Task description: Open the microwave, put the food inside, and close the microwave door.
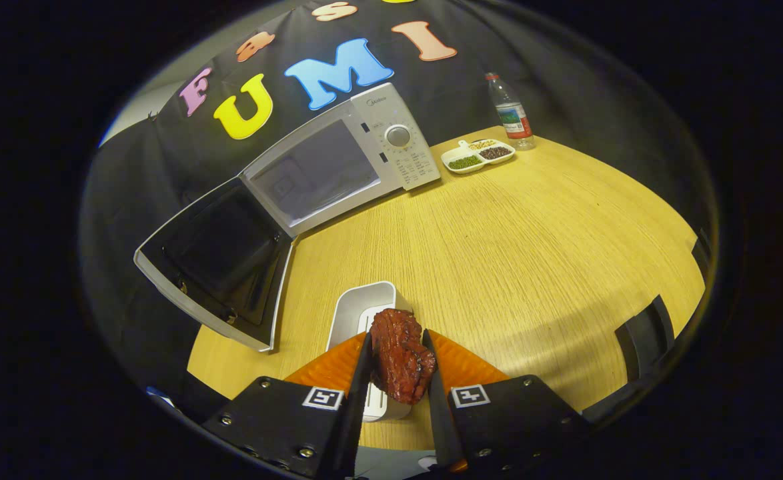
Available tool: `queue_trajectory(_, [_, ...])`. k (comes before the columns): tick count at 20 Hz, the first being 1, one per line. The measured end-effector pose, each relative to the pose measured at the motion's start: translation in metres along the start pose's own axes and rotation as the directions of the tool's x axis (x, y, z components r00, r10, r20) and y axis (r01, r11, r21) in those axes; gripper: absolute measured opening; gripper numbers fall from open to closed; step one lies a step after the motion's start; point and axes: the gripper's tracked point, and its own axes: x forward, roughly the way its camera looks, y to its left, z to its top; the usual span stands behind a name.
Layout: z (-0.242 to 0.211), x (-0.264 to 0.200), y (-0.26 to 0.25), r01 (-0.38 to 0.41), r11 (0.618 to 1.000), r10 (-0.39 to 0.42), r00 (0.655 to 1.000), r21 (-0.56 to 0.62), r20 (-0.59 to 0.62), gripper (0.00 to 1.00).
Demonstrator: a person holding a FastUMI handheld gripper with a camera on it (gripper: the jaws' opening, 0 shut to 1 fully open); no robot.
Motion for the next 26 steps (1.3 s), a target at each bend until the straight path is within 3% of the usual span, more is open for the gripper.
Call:
queue_trajectory(1, [0.002,0.002,0.004,-0.025,0.999,0.024,1.0,0.032,0.014,0.43])
queue_trajectory(2, [0.004,-0.003,0.002,-0.025,0.999,0.025,1.0,0.034,0.002,0.3])
queue_trajectory(3, [0.008,-0.002,0.008,-0.062,0.997,0.061,0.998,0.049,0.015,0.29])
queue_trajectory(4, [0.009,-0.009,0.011,-0.051,0.998,0.05,0.999,0.041,0.011,0.17])
queue_trajectory(6, [0.012,-0.003,0.019,-0.064,0.998,0.064,0.998,-0.008,0.004,0.16])
queue_trajectory(7, [0.011,-0.007,0.022,-0.07,0.997,0.07,0.998,-0.033,-0.011,0.09])
queue_trajectory(13, [0.032,-0.01,0.036,-0.064,0.992,0.064,0.998,-0.109,-0.01,0.09])
queue_trajectory(20, [0.082,-0.008,0.072,-0.131,0.983,0.138,0.989,-0.126,0.047,0.09])
queue_trajectory(26, [0.121,0.021,0.112,-0.196,0.965,0.211,0.975,-0.175,0.072,0.09])
